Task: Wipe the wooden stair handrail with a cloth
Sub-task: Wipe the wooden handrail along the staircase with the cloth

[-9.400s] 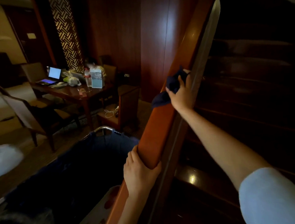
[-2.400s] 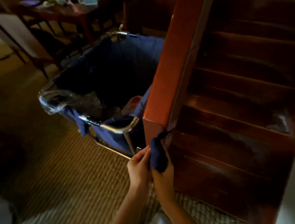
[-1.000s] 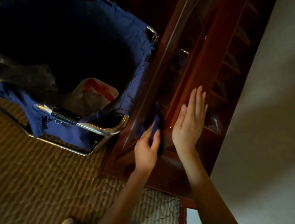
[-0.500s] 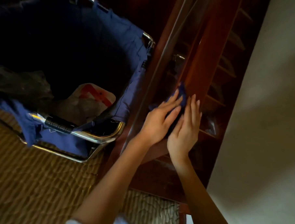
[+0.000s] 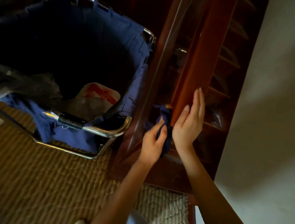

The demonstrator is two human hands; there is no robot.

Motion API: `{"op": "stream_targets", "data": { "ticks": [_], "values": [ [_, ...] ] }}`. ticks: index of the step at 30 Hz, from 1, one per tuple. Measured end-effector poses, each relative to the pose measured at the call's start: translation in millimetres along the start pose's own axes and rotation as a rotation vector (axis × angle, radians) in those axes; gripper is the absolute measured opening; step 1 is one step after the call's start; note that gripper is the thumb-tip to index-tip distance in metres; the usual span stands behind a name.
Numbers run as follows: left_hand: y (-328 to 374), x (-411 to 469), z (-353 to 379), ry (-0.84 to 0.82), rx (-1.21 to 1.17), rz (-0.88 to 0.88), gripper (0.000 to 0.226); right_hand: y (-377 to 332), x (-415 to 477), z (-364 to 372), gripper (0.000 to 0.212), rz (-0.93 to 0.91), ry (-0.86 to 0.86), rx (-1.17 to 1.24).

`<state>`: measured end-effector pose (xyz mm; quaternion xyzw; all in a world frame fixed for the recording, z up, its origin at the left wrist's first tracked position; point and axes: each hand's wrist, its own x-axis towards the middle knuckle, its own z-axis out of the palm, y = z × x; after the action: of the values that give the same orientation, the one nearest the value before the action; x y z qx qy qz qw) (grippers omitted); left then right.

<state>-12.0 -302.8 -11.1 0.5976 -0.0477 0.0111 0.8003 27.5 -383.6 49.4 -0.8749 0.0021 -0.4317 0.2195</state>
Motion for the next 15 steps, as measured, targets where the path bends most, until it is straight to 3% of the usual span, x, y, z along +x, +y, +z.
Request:
{"op": "stream_targets", "data": {
  "ticks": [2,4,7,9,13,15],
  "values": [
    [-21,-23,4,0.115,-0.011,-0.075,0.031,-3,-17,-3,0.04,0.062,0.017,-0.023],
    [-45,-30,2,0.17,-0.05,-0.218,0.029,-5,-50,-10,0.044,0.066,-0.076,-0.05],
    [-75,-25,-12,0.172,-0.107,-0.399,0.037,3,-110,-20,0.054,-0.029,-0.256,-0.075],
    [-88,-19,-21,0.16,-0.109,-0.449,0.039,16,-140,-21,0.059,0.023,-0.294,-0.066],
    [-105,-18,-23,0.128,-0.095,-0.435,0.038,29,-177,-6,0.064,0.62,-0.29,0.195],
    [-118,-20,-25,0.128,-0.107,-0.448,0.04,29,-191,12,0.063,0.811,-0.308,0.312]
  ]
}}
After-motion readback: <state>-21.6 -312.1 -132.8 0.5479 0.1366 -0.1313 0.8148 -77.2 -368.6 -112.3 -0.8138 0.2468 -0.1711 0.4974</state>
